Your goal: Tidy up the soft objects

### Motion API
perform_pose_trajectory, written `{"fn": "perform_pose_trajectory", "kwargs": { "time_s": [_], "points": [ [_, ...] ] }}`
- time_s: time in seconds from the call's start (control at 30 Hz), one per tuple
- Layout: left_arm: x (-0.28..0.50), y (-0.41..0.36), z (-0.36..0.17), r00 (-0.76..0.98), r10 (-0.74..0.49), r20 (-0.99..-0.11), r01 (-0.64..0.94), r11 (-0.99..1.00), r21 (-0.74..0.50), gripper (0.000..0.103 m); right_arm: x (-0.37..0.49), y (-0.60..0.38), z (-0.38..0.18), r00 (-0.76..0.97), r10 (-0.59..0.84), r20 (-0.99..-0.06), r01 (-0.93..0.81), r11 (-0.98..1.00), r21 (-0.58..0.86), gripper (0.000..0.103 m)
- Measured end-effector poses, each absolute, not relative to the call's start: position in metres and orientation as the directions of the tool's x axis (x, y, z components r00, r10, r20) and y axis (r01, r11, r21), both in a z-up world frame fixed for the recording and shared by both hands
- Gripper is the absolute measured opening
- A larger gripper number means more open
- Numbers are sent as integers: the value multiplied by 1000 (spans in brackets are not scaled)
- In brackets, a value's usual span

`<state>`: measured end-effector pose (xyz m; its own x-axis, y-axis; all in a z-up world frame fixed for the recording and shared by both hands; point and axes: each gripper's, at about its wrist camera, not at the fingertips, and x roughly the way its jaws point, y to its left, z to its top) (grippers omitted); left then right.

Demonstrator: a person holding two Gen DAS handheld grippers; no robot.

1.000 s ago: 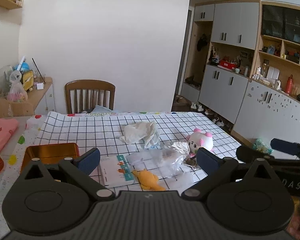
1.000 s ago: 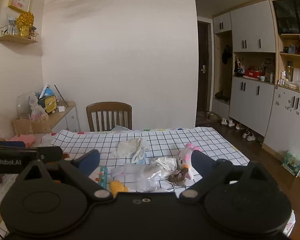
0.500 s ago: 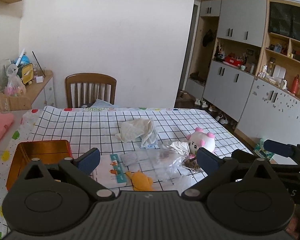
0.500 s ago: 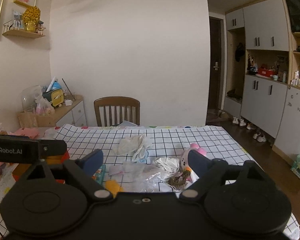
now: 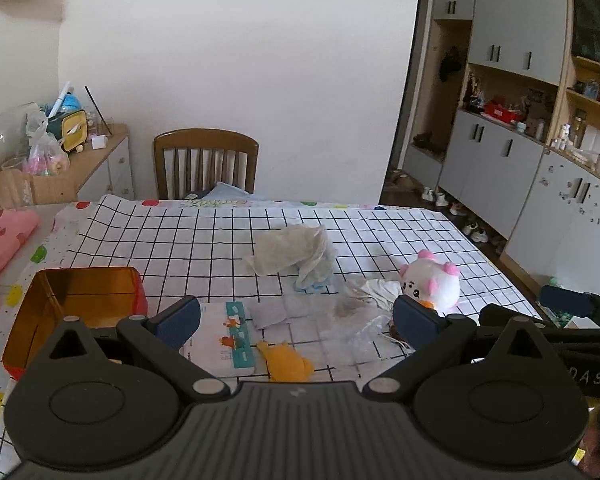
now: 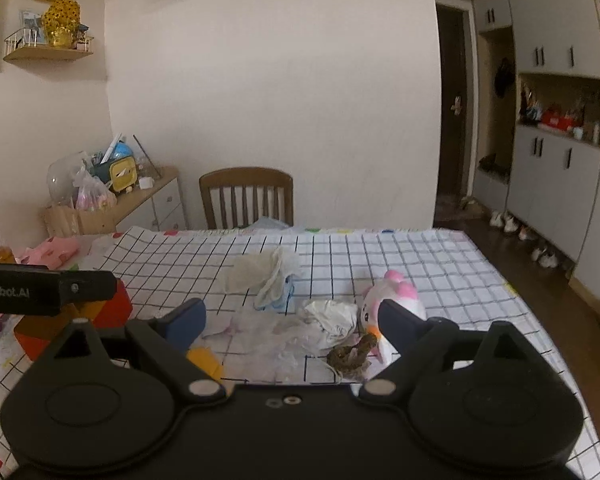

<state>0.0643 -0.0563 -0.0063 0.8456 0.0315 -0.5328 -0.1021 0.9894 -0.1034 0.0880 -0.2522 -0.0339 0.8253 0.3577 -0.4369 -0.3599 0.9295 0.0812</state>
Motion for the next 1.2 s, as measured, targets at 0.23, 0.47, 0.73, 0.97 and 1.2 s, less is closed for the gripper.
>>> {"fn": "perform_pose_trajectory", "kwargs": {
  "time_s": [0.23, 0.47, 0.73, 0.97, 1.2],
  "points": [
    [82, -63, -30, 821, 50, -569, -115, 990, -79, 103, 114, -263, -50, 792, 376, -480, -393, 917, 71, 93],
    [94, -74, -61, 784, 18, -621, -79, 994, -70, 103, 139, -275, -74, 732, 399, -552, -439, 896, 65, 91],
    [124, -72, -96, 719, 36, -694, -108, 992, -61, 103, 141, -258, -102, 605, 463, -648, -580, 814, 40, 90],
    [146, -67, -117, 673, 54, -738, -144, 988, -59, 103, 150, -239, -119, 537, 478, -695, -644, 764, 28, 90],
    [167, -66, -136, 616, 30, -787, -162, 983, -89, 96, 164, -218, -142, 494, 458, -739, -689, 724, -12, 90]
  ]
}}
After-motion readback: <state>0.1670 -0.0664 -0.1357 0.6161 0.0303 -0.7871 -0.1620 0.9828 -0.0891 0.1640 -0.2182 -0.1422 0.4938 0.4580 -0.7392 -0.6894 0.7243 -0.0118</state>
